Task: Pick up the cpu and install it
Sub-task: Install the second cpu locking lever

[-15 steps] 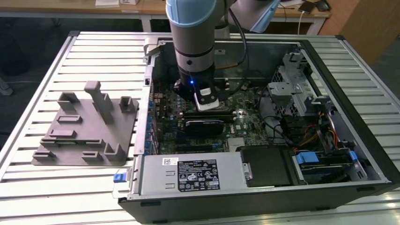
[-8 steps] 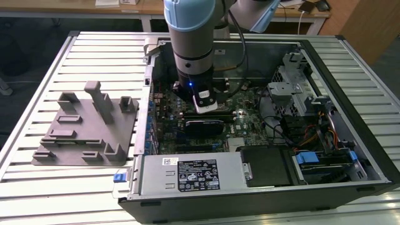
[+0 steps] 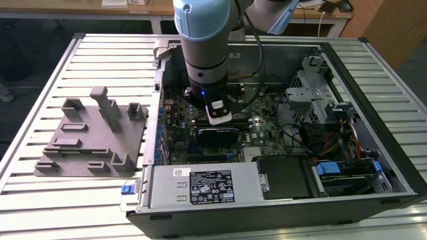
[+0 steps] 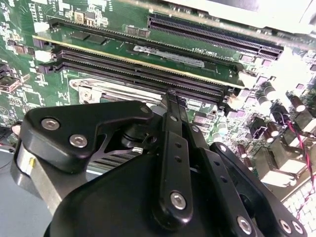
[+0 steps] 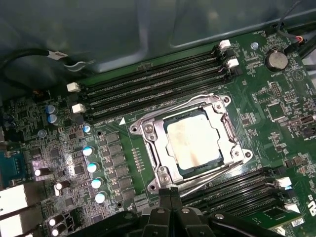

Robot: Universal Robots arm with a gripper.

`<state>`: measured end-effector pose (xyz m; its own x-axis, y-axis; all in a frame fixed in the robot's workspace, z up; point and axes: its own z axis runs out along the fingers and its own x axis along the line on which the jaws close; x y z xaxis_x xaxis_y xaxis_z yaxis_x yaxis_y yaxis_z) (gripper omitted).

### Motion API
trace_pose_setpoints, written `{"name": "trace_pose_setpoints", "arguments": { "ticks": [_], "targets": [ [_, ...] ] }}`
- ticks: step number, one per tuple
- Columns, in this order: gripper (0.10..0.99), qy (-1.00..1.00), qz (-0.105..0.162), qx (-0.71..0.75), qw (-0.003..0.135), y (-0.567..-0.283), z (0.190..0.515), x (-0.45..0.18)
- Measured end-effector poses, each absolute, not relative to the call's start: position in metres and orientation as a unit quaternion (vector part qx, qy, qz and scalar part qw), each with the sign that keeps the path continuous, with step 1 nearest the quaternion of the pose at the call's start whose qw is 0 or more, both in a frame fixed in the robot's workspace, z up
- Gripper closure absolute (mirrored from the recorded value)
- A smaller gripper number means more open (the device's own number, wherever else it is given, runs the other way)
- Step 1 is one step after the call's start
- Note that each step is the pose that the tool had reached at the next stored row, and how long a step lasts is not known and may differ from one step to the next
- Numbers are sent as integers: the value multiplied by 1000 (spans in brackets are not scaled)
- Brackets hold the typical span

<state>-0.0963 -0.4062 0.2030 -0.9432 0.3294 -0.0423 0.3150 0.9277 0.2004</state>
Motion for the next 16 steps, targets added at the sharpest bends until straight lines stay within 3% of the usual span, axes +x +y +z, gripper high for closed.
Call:
{"name": "trace_pose_setpoints", "arguments": {
  "ticks": [16],
  "targets": [
    [980, 979, 114, 165, 35, -409, 196, -98]
  ]
}}
